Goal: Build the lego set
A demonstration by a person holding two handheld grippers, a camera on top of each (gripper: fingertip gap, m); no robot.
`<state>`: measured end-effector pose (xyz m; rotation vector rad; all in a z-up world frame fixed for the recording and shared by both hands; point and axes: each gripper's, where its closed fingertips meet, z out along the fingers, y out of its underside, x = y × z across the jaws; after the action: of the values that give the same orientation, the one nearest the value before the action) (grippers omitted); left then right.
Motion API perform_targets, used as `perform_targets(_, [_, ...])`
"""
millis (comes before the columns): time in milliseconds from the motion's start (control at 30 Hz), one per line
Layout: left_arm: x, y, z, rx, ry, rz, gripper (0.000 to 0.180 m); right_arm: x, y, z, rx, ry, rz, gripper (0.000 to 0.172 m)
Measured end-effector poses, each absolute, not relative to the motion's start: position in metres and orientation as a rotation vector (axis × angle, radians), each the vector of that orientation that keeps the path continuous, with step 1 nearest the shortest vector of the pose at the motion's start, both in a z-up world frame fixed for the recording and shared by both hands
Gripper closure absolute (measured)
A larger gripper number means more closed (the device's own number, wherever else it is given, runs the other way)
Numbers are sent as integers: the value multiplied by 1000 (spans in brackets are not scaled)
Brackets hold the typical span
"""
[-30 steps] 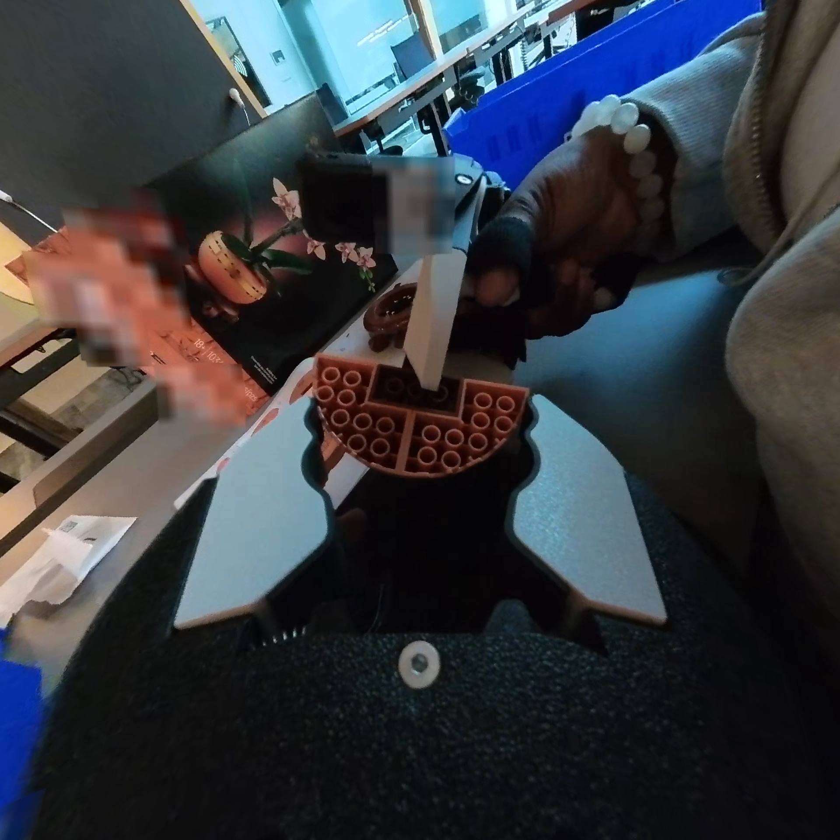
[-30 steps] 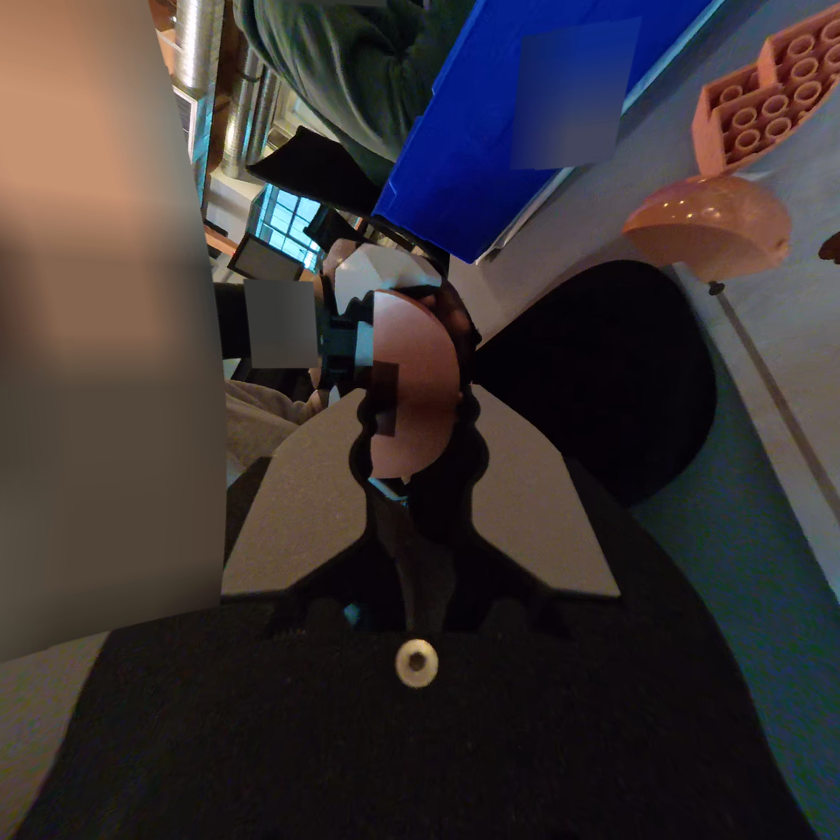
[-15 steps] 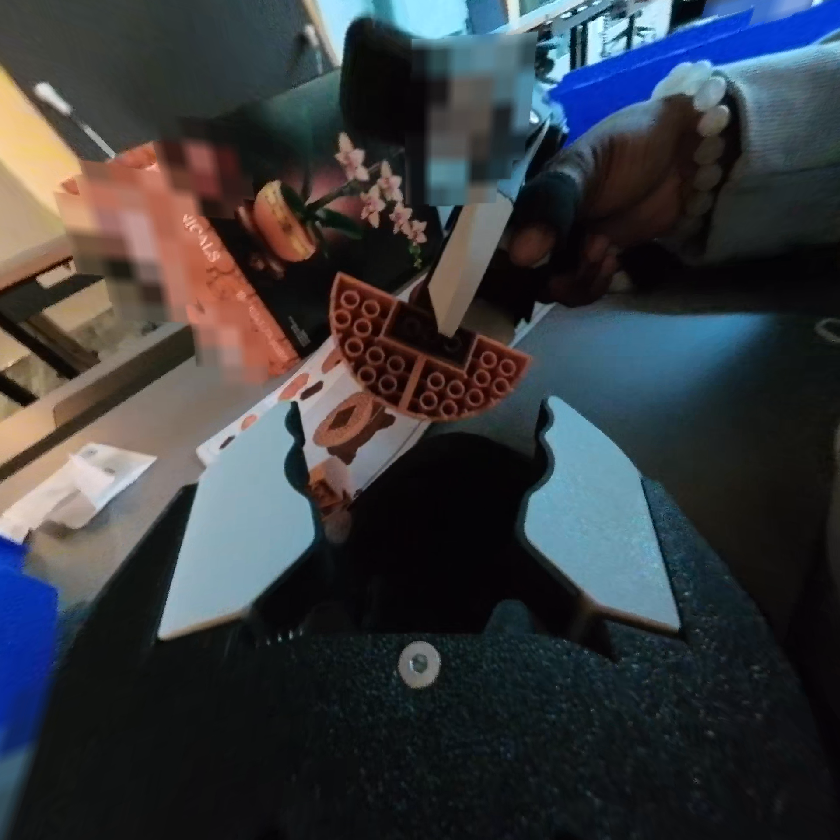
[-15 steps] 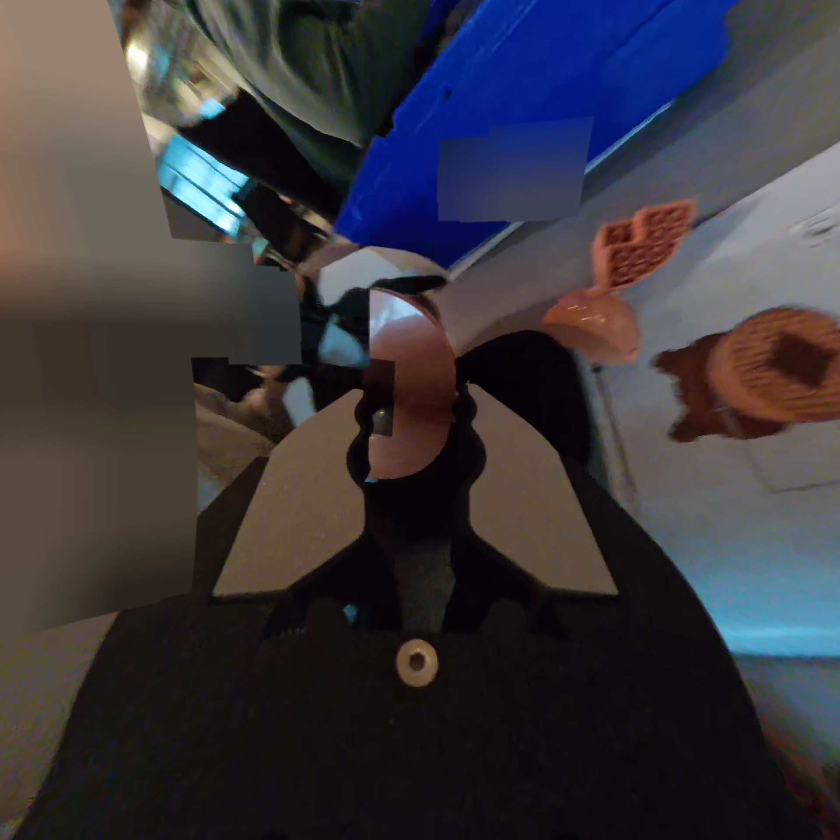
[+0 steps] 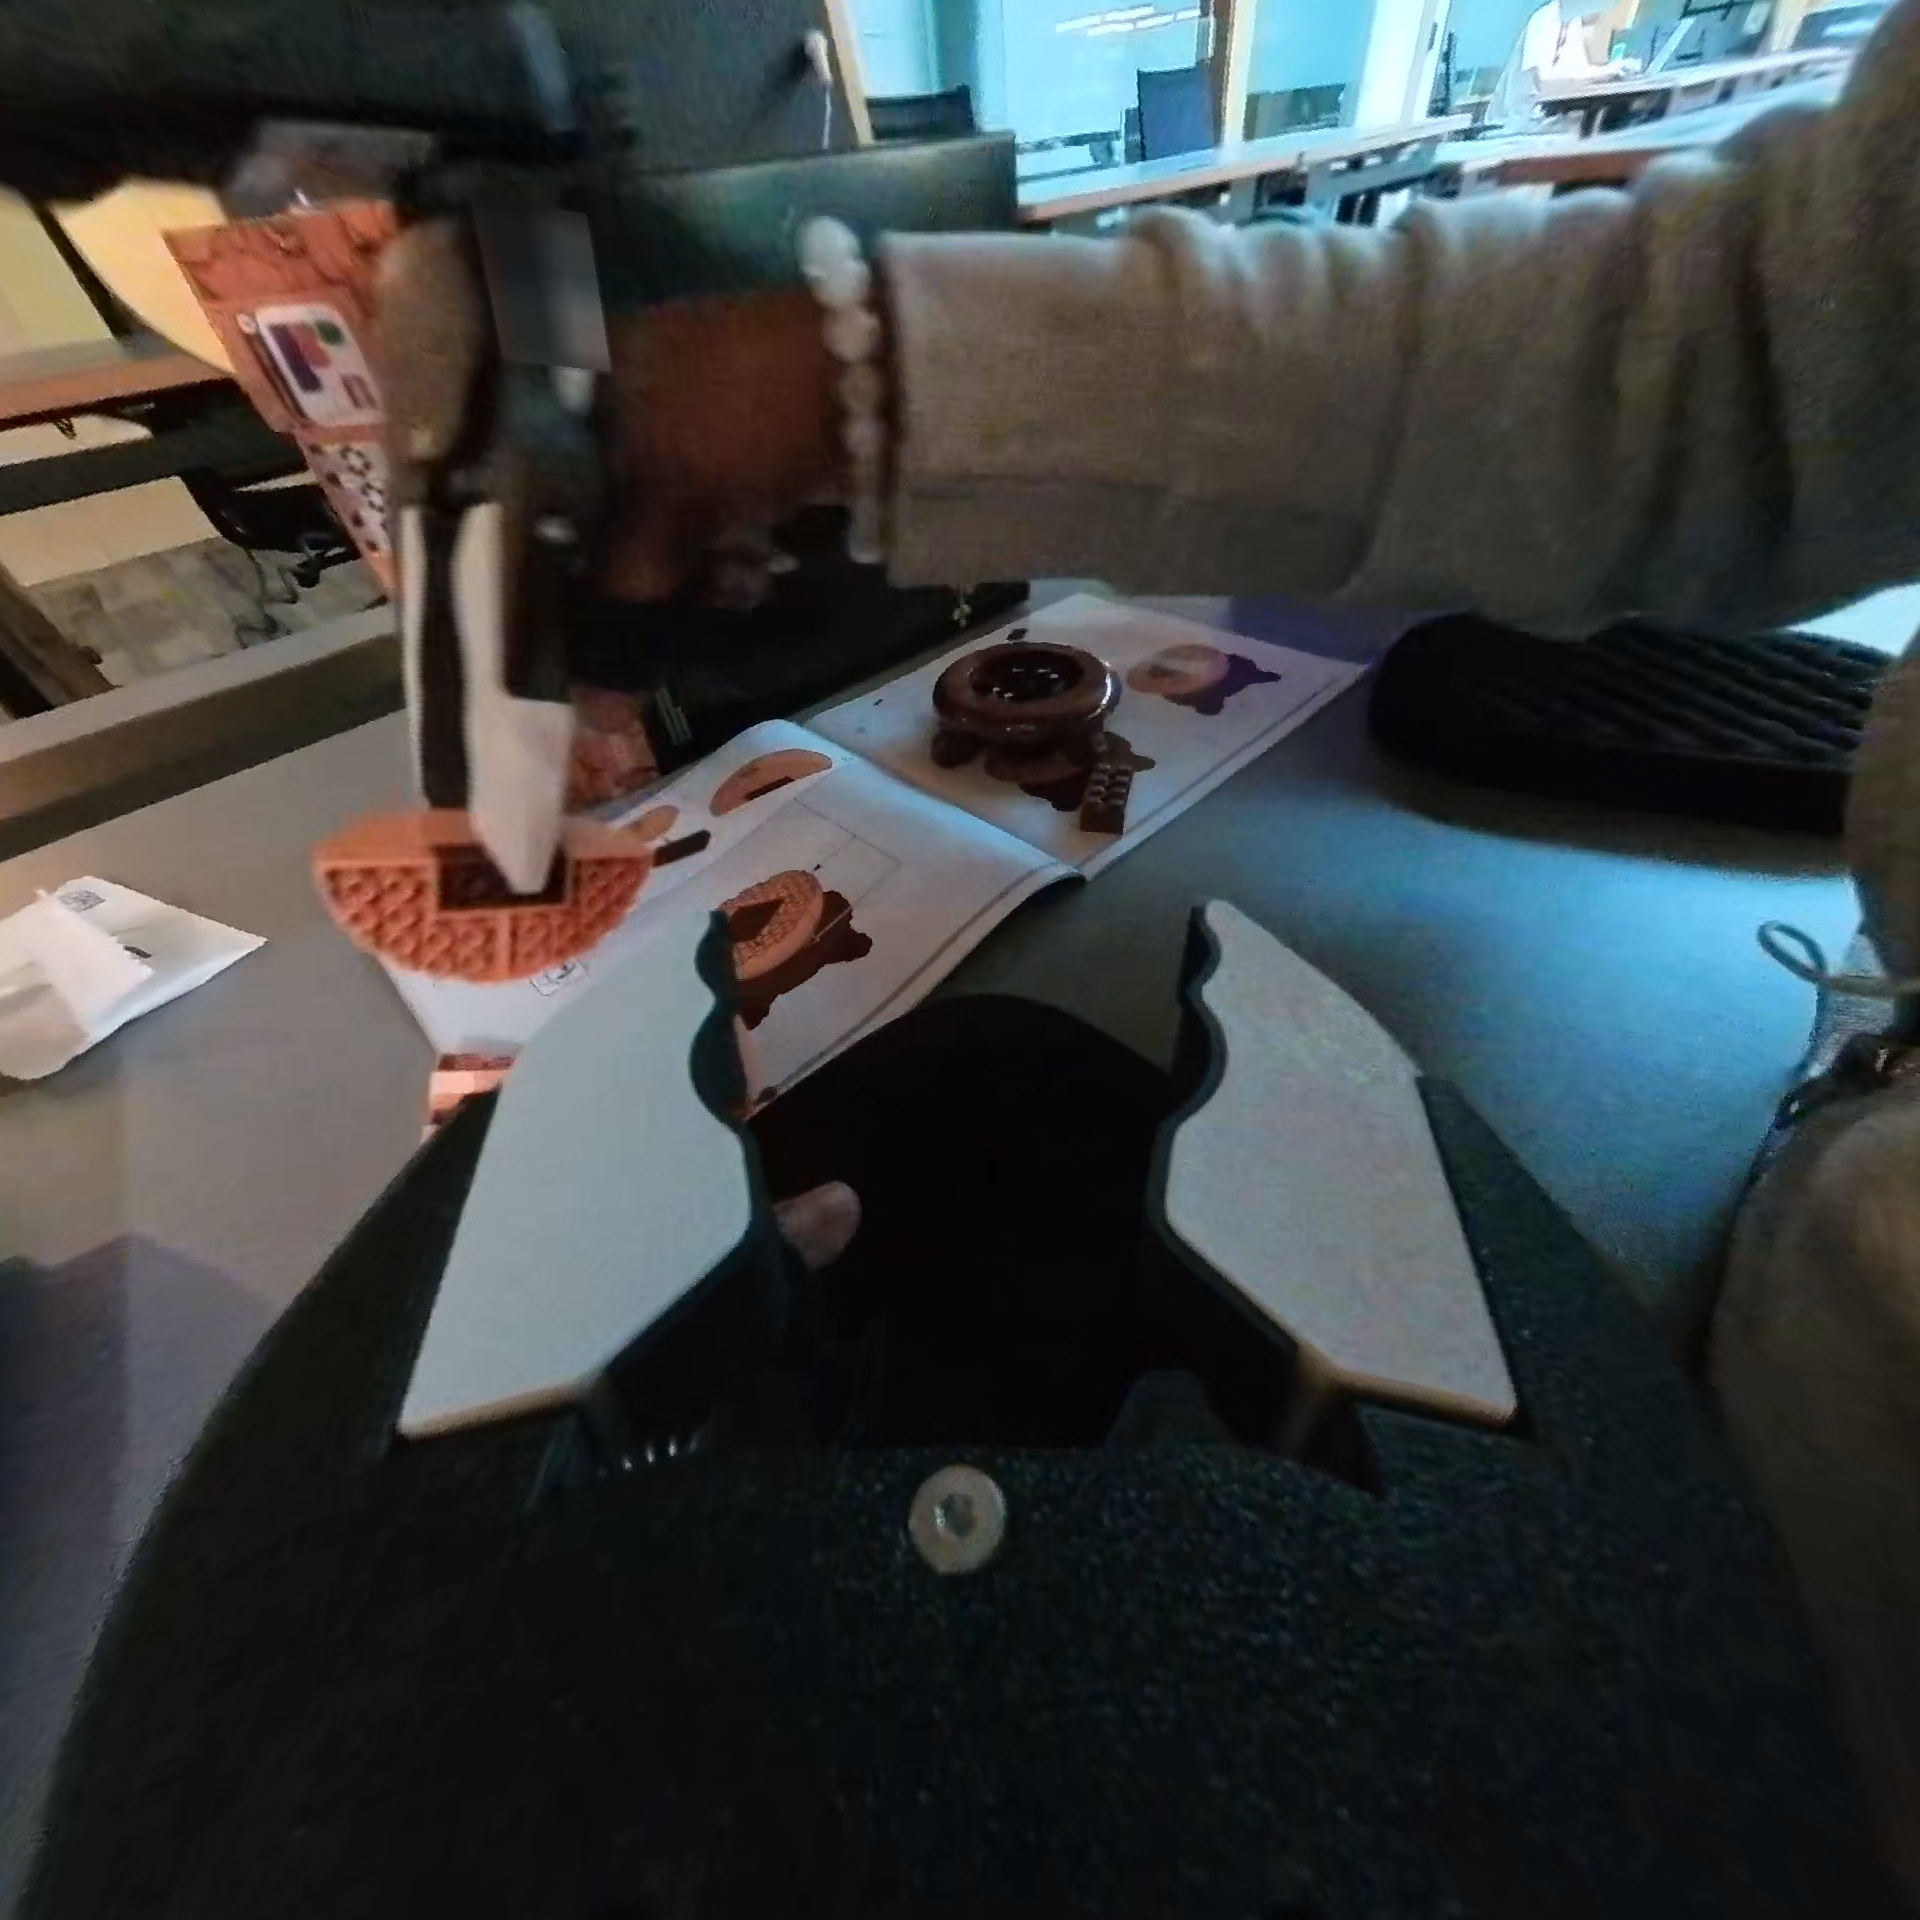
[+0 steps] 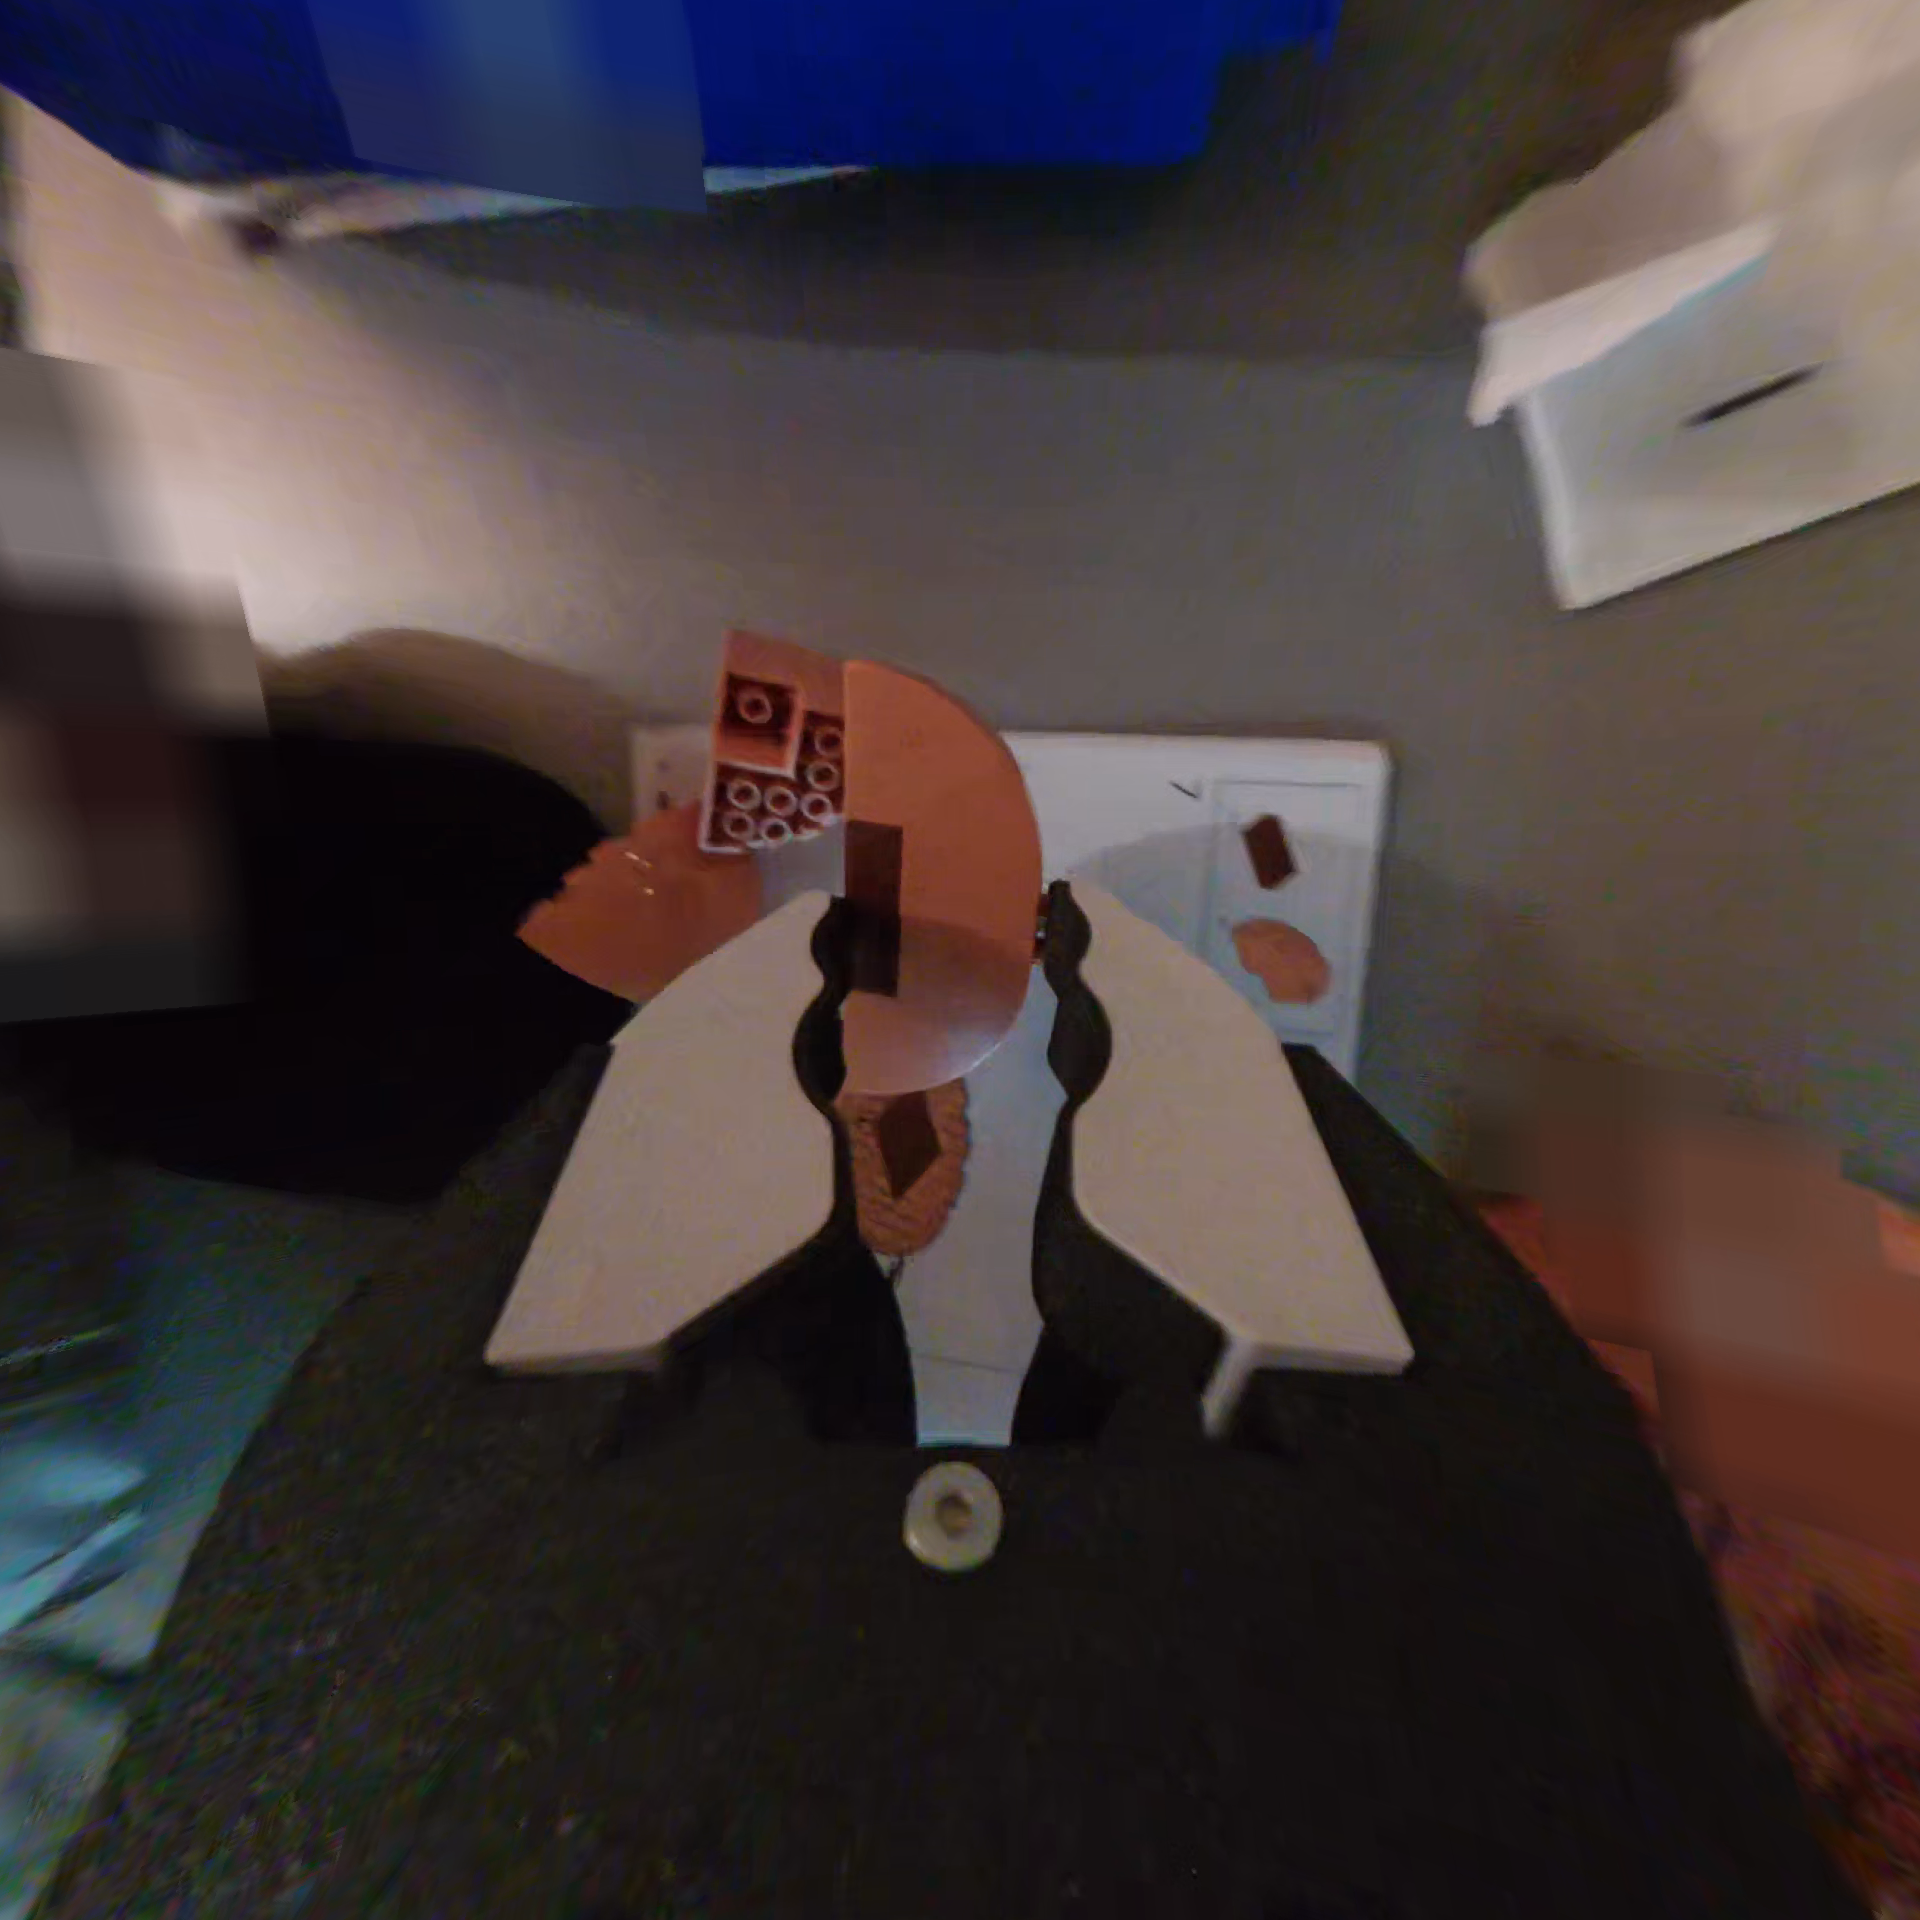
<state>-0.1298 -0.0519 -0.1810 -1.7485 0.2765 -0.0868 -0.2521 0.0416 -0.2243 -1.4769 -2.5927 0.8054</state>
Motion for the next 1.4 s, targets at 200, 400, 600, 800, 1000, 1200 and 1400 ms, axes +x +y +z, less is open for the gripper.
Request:
perform_targets(200, [-129,-54,-184,-1756,282,-112,100,-260,38,-246,-1728,-2930,717,136])
perform_targets(400, [-135,-55,-188,-1768,276,-129,100,-278,38,-244,-1666,-2939,712,122])
perform_targets(600, [-146,-55,-191,-1793,236,-128,100,-288,42,-234,-1535,-2804,776,102])
perform_targets(800, [-170,-55,-189,-1788,106,-108,101,-282,34,-159,-1154,-2310,1000,90])
perform_targets(1000, [-184,-58,-194,-1801,102,-77,106,-200,-16,-179,-1191,-2201,1267,93])
perform_targets(1200, [-196,-63,-196,-1829,130,49,106,-205,-23,-244,-1364,-2226,871,121])
perform_targets(1400, [-190,-64,-193,-1802,285,192,103,-197,-28,-217,-1430,-2171,1265,145])
